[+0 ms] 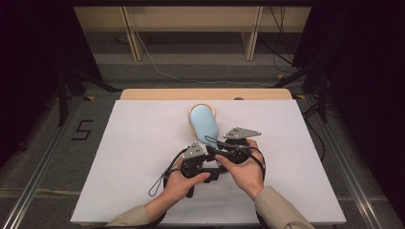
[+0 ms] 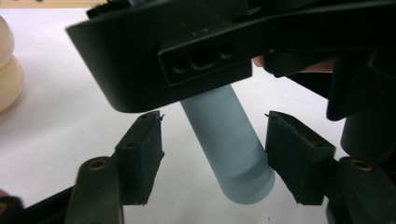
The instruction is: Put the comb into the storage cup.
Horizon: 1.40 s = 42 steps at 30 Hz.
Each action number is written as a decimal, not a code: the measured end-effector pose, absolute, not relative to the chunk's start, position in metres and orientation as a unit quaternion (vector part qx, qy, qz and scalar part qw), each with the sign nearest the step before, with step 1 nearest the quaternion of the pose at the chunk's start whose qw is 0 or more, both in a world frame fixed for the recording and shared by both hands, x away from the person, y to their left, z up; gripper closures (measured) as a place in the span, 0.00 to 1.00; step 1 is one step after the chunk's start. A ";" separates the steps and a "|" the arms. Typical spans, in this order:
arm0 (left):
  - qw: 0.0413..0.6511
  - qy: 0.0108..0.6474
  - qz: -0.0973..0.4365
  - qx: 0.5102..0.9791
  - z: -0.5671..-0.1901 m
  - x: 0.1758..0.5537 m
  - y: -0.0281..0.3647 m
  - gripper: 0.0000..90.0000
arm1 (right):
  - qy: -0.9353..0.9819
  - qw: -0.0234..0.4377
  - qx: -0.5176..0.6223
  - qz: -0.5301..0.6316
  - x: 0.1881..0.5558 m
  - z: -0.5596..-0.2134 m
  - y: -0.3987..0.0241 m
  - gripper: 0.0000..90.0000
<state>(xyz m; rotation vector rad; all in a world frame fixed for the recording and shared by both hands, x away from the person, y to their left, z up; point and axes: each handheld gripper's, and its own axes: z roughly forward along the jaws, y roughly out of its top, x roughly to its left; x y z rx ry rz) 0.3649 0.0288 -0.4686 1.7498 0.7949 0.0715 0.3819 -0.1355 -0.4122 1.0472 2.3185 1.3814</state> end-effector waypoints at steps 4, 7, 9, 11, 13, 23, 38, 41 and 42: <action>0.575 0.339 0.028 0.744 -0.469 0.365 0.029 0.45 | 0.795 0.124 0.358 0.474 0.382 -0.412 -0.136 0.78; 0.576 0.338 0.028 0.743 -0.469 0.365 0.029 0.46 | 0.795 0.125 0.357 0.474 0.382 -0.412 -0.136 0.78; 0.577 0.339 0.028 0.742 -0.469 0.365 0.029 0.47 | 0.795 0.126 0.357 0.474 0.382 -0.412 -0.135 0.78; 0.578 0.339 0.028 0.742 -0.469 0.365 0.029 0.48 | 0.795 0.125 0.358 0.474 0.382 -0.412 -0.135 0.78; 0.578 0.340 0.027 0.742 -0.469 0.365 0.030 0.48 | 0.795 0.124 0.358 0.474 0.382 -0.412 -0.135 0.78; 0.583 0.339 0.023 0.738 -0.469 0.365 0.031 0.56 | 0.793 0.127 0.358 0.476 0.381 -0.413 -0.135 0.78; 0.594 0.346 0.010 0.726 -0.469 0.366 0.034 0.65 | 0.794 0.125 0.356 0.476 0.381 -0.414 -0.133 0.78; 0.595 0.346 0.010 0.726 -0.469 0.366 0.034 0.65 | 0.794 0.125 0.357 0.476 0.381 -0.413 -0.133 0.78; 0.595 0.346 0.010 0.726 -0.469 0.367 0.034 0.66 | 0.794 0.125 0.357 0.476 0.381 -0.413 -0.133 0.78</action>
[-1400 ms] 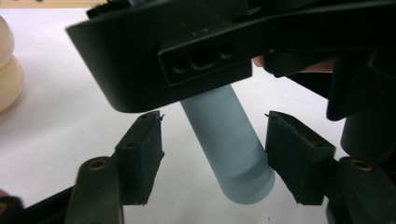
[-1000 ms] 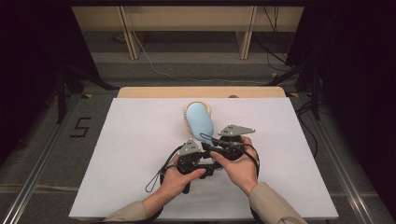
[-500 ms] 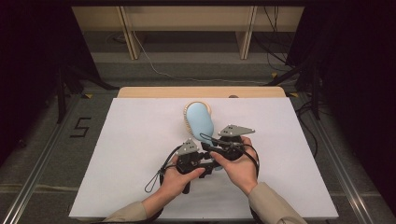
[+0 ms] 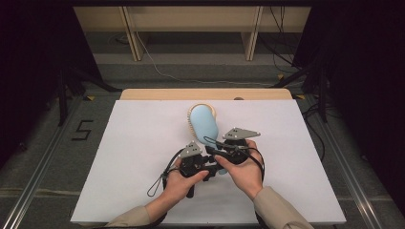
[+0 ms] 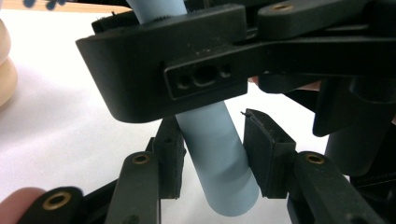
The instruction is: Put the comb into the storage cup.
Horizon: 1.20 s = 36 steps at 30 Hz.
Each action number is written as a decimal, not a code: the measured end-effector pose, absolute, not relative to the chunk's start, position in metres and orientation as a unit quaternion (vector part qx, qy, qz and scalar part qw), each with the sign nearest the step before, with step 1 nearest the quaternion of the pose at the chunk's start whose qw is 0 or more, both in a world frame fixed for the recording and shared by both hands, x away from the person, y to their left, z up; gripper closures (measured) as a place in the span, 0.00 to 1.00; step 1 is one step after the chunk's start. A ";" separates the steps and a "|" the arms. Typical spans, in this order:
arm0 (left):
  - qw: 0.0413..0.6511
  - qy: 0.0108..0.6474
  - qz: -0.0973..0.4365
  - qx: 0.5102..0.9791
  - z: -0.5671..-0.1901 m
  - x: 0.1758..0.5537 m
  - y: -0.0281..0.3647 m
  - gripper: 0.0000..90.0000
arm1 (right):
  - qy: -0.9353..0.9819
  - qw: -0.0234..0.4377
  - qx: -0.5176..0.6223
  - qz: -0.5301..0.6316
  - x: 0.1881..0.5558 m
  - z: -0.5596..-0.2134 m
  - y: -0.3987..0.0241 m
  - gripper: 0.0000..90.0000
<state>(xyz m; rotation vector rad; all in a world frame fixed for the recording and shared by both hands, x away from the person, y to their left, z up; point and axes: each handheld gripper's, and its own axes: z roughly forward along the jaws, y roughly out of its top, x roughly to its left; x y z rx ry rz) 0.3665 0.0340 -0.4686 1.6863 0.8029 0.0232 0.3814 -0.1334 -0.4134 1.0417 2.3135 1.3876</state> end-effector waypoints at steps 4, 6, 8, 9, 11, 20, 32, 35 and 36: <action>0.594 0.348 0.007 0.725 -0.469 0.367 0.034 0.66 | 0.794 0.124 0.358 0.476 0.381 -0.414 -0.133 0.78; 0.594 0.351 0.003 0.724 -0.469 0.367 0.034 0.66 | 0.794 0.124 0.357 0.476 0.382 -0.414 -0.133 0.78; 0.594 0.351 0.002 0.723 -0.469 0.368 0.035 0.67 | 0.794 0.124 0.356 0.477 0.382 -0.414 -0.133 0.78; 0.594 0.353 0.000 0.723 -0.469 0.368 0.036 0.67 | 0.794 0.124 0.356 0.477 0.382 -0.414 -0.133 0.78; 0.595 0.360 -0.006 0.719 -0.470 0.368 0.036 0.68 | 0.796 0.123 0.354 0.475 0.382 -0.414 -0.133 0.78; 0.599 0.381 -0.027 0.704 -0.472 0.370 0.040 0.72 | 0.801 0.123 0.349 0.471 0.382 -0.414 -0.131 0.77; 0.599 0.385 -0.038 0.702 -0.473 0.371 0.041 0.74 | 0.799 0.120 0.349 0.475 0.382 -0.415 -0.129 0.73; 0.598 0.385 -0.038 0.701 -0.473 0.371 0.041 0.74 | 0.797 0.121 0.350 0.476 0.382 -0.415 -0.129 0.69; 0.599 0.385 -0.039 0.701 -0.473 0.371 0.041 0.74 | 0.796 0.122 0.351 0.477 0.382 -0.414 -0.129 0.68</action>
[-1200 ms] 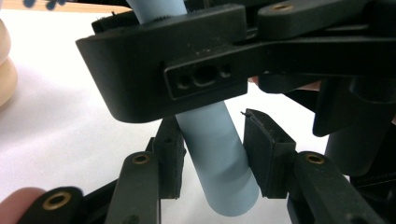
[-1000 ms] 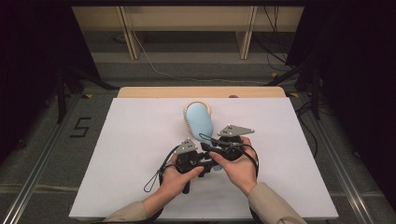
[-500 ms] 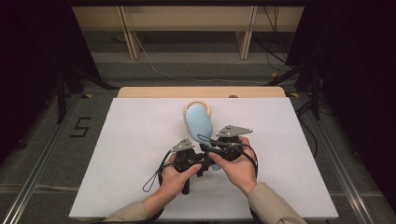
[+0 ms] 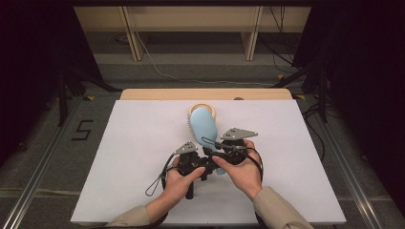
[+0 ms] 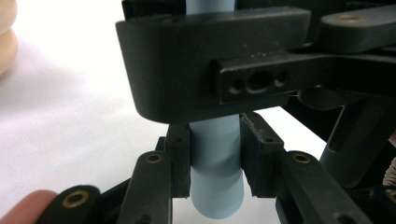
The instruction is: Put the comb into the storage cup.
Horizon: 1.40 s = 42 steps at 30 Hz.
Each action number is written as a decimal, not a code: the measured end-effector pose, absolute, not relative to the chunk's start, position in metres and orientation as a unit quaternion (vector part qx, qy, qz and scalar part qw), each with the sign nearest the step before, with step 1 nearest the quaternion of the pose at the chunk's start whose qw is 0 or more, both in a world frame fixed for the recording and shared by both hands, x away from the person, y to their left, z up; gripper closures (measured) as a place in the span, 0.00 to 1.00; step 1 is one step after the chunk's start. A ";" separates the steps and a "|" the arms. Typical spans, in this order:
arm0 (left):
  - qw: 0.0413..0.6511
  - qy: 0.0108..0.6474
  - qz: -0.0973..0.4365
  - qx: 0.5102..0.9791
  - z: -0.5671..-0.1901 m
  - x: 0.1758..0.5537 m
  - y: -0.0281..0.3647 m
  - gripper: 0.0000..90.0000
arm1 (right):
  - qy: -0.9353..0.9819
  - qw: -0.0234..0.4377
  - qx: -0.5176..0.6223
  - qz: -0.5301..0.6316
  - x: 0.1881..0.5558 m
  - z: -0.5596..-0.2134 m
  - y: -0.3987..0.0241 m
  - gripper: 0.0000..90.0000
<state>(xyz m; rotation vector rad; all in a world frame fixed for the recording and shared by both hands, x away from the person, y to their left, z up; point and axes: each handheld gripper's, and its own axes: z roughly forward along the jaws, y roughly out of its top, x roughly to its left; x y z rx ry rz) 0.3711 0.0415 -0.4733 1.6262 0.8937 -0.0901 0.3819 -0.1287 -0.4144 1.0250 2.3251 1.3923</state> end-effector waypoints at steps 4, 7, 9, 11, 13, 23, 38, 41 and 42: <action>0.601 0.383 -0.042 0.700 -0.473 0.371 0.041 0.74 | 0.795 0.122 0.351 0.478 0.382 -0.414 -0.129 0.64; 0.602 0.383 -0.044 0.699 -0.474 0.371 0.042 0.74 | 0.794 0.120 0.353 0.481 0.382 -0.414 -0.128 0.61; 0.603 0.384 -0.046 0.698 -0.474 0.372 0.042 0.74 | 0.793 0.117 0.354 0.481 0.382 -0.413 -0.128 0.56; 0.604 0.385 -0.047 0.696 -0.474 0.372 0.042 0.74 | 0.793 0.120 0.354 0.481 0.382 -0.413 -0.129 0.53; 0.604 0.385 -0.047 0.697 -0.474 0.372 0.043 0.74 | 0.793 0.121 0.352 0.482 0.382 -0.412 -0.128 0.50; 0.602 0.384 -0.041 0.699 -0.474 0.373 0.044 0.74 | 0.796 0.139 0.346 0.478 0.381 -0.409 -0.131 0.31; 0.602 0.385 -0.039 0.699 -0.474 0.373 0.045 0.74 | 0.799 0.146 0.337 0.476 0.378 -0.401 -0.135 0.17; 0.602 0.385 -0.038 0.699 -0.474 0.373 0.045 0.74 | 0.801 0.150 0.333 0.475 0.377 -0.399 -0.136 0.16; 0.602 0.386 -0.039 0.698 -0.474 0.373 0.045 0.74 | 0.802 0.150 0.331 0.473 0.377 -0.398 -0.137 0.16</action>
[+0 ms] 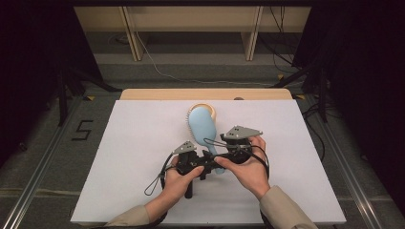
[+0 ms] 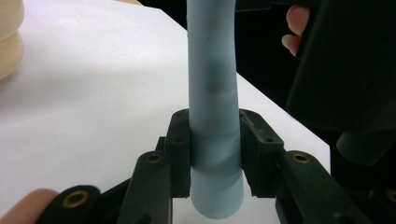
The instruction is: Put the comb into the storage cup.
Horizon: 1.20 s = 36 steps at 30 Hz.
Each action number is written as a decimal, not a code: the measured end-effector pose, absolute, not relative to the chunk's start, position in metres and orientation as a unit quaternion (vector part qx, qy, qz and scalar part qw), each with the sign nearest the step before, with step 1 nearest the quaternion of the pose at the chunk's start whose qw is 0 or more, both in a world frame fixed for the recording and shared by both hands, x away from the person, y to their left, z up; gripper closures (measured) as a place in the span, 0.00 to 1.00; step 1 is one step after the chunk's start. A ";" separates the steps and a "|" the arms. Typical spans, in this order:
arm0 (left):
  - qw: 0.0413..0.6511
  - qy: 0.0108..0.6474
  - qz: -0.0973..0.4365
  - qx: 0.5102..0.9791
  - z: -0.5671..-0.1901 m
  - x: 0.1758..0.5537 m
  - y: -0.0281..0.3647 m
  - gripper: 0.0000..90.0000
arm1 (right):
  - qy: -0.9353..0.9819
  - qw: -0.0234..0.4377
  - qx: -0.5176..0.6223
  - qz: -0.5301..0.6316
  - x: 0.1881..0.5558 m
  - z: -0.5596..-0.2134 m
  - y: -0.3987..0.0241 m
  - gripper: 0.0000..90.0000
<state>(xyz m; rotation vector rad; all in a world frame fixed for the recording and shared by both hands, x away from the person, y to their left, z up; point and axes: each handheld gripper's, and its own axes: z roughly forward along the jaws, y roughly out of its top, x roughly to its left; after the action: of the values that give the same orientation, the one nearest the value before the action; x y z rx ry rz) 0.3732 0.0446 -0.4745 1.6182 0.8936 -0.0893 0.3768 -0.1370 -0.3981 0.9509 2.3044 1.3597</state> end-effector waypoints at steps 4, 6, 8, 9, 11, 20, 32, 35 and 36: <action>0.600 0.383 -0.038 0.701 -0.474 0.373 0.045 0.74 | 0.799 0.153 0.338 0.474 0.377 -0.397 -0.139 0.15; 0.601 0.383 -0.038 0.700 -0.474 0.373 0.045 0.74 | 0.799 0.156 0.337 0.473 0.377 -0.395 -0.140 0.15; 0.601 0.383 -0.038 0.701 -0.474 0.373 0.045 0.74 | 0.799 0.159 0.337 0.472 0.377 -0.394 -0.141 0.14; 0.600 0.383 -0.038 0.701 -0.474 0.373 0.045 0.74 | 0.800 0.159 0.335 0.471 0.377 -0.393 -0.142 0.13; 0.600 0.383 -0.038 0.701 -0.475 0.373 0.045 0.74 | 0.800 0.162 0.333 0.472 0.377 -0.392 -0.142 0.12; 0.601 0.382 -0.038 0.701 -0.475 0.373 0.044 0.74 | 0.794 0.170 0.328 0.484 0.375 -0.382 -0.145 0.08; 0.603 0.385 -0.041 0.698 -0.475 0.373 0.044 0.74 | 0.783 0.184 0.320 0.501 0.377 -0.367 -0.144 0.07; 0.603 0.382 -0.038 0.699 -0.475 0.373 0.044 0.74 | 0.781 0.186 0.320 0.503 0.378 -0.365 -0.143 0.06; 0.603 0.381 -0.038 0.700 -0.475 0.373 0.044 0.74 | 0.781 0.187 0.320 0.504 0.378 -0.364 -0.143 0.05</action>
<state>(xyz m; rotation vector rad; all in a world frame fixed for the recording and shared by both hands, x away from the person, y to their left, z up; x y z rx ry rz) 0.3732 0.0441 -0.4747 1.6208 0.8832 -0.0876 0.3782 -0.1430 -0.3642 0.8998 2.1970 1.4173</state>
